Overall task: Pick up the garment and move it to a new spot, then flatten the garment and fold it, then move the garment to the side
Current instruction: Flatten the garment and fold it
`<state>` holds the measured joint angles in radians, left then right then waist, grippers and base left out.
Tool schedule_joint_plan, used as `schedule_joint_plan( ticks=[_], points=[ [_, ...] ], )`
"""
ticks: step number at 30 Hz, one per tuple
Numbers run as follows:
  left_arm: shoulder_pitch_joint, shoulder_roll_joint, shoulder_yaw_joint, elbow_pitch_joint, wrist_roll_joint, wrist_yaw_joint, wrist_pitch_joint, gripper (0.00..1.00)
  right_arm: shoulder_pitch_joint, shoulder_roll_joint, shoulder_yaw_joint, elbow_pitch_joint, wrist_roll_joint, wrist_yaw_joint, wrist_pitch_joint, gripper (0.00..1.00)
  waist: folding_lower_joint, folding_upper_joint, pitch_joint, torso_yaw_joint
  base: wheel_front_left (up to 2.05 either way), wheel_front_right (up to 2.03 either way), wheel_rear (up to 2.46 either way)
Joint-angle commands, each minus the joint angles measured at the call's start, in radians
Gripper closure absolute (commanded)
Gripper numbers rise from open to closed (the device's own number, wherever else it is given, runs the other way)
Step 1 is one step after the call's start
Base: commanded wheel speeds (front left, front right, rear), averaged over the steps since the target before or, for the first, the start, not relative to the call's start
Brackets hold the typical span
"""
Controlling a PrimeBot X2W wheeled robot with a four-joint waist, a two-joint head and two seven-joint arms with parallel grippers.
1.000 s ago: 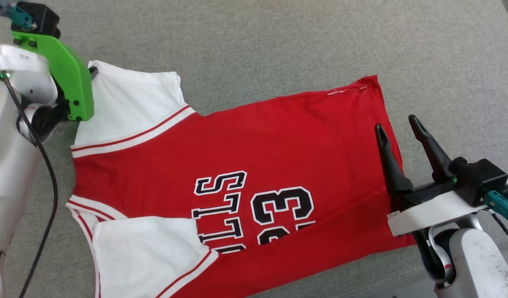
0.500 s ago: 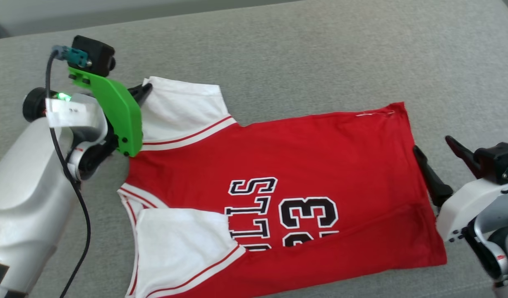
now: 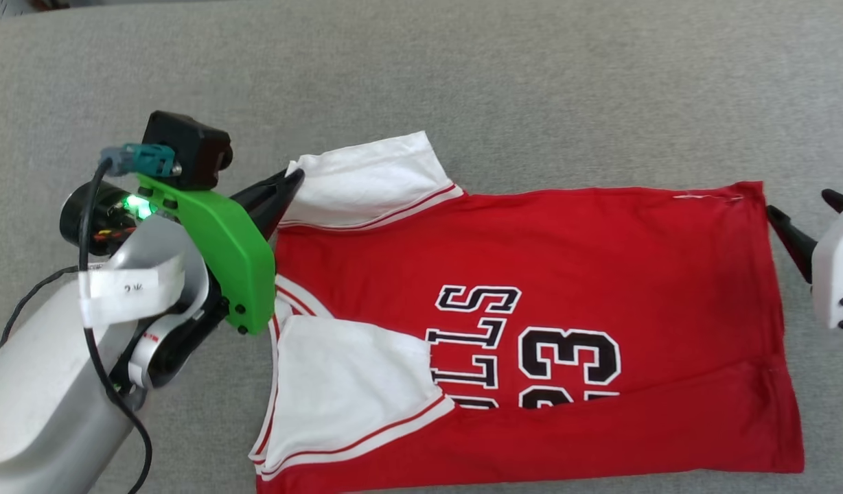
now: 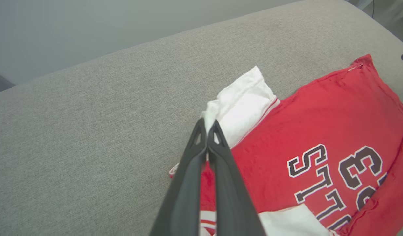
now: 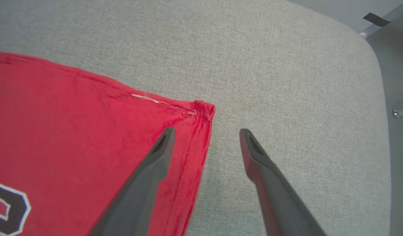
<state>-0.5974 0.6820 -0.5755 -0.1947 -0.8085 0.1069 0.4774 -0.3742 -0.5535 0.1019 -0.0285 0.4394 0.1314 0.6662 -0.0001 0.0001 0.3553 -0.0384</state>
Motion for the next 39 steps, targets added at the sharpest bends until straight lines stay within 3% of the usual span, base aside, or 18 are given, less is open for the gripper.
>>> schedule_joint_plan(
  ticks=[1, 7, 19, 20, 21, 22, 23, 39],
  points=[
    [0.019, 0.012, 0.002, -0.026, 0.008, 0.013, 0.004, 1.0, -0.029, -0.016, 0.004, 0.02, 0.004, -0.001, 0.026, 0.0, 0.0001, -0.0001, 0.047, 0.042, 0.0, 0.0, 0.0],
    [0.026, 0.003, -0.017, -0.106, 0.034, 0.037, 0.006, 1.0, -0.113, -0.06, 0.046, 0.126, 0.016, -0.001, 0.104, 0.0, 0.0001, -0.0001, 0.094, 0.081, 0.0, 0.0, 0.0],
    [0.032, -0.005, -0.036, -0.127, 0.041, 0.037, 0.0, 1.0, -0.137, -0.109, 0.191, 0.217, 0.069, -0.001, 0.082, 0.0, 0.0001, -0.0001, 0.118, 0.11, 0.0, 0.0, 0.0],
    [0.034, -0.006, -0.036, -0.125, 0.039, 0.037, 0.0, 1.0, -0.137, -0.11, 0.198, 0.224, 0.074, -0.001, 0.081, 0.27, 0.0001, -0.0001, 0.118, 0.111, 0.0, 0.0, 0.0],
    [0.035, -0.008, -0.036, -0.123, 0.036, 0.036, -0.002, 1.0, -0.137, -0.112, 0.204, 0.232, 0.079, -0.001, 0.079, 0.68, 0.0001, -0.0001, 0.117, 0.111, 0.0, 0.0, 0.0],
    [0.036, -0.009, -0.036, -0.121, 0.034, 0.035, -0.004, 1.0, -0.138, -0.113, 0.207, 0.237, 0.083, -0.001, 0.075, 0.91, 0.0001, -0.0001, 0.116, 0.112, 0.0, 0.0, 0.0],
    [0.037, -0.009, -0.035, -0.115, 0.034, 0.036, -0.006, 1.0, -0.141, -0.113, 0.206, 0.243, 0.085, -0.001, 0.065, 1.0, 0.0001, -0.0001, 0.114, 0.112, 0.0, 0.0, 0.0],
    [0.124, -0.004, -0.017, -0.024, -0.003, 0.049, -0.066, 1.0, -0.085, -0.084, 0.123, 0.283, 0.119, -0.001, -0.162, 1.0, 0.0001, -0.0001, -0.055, 0.093, 0.0, 0.0, 0.0]
  ],
)
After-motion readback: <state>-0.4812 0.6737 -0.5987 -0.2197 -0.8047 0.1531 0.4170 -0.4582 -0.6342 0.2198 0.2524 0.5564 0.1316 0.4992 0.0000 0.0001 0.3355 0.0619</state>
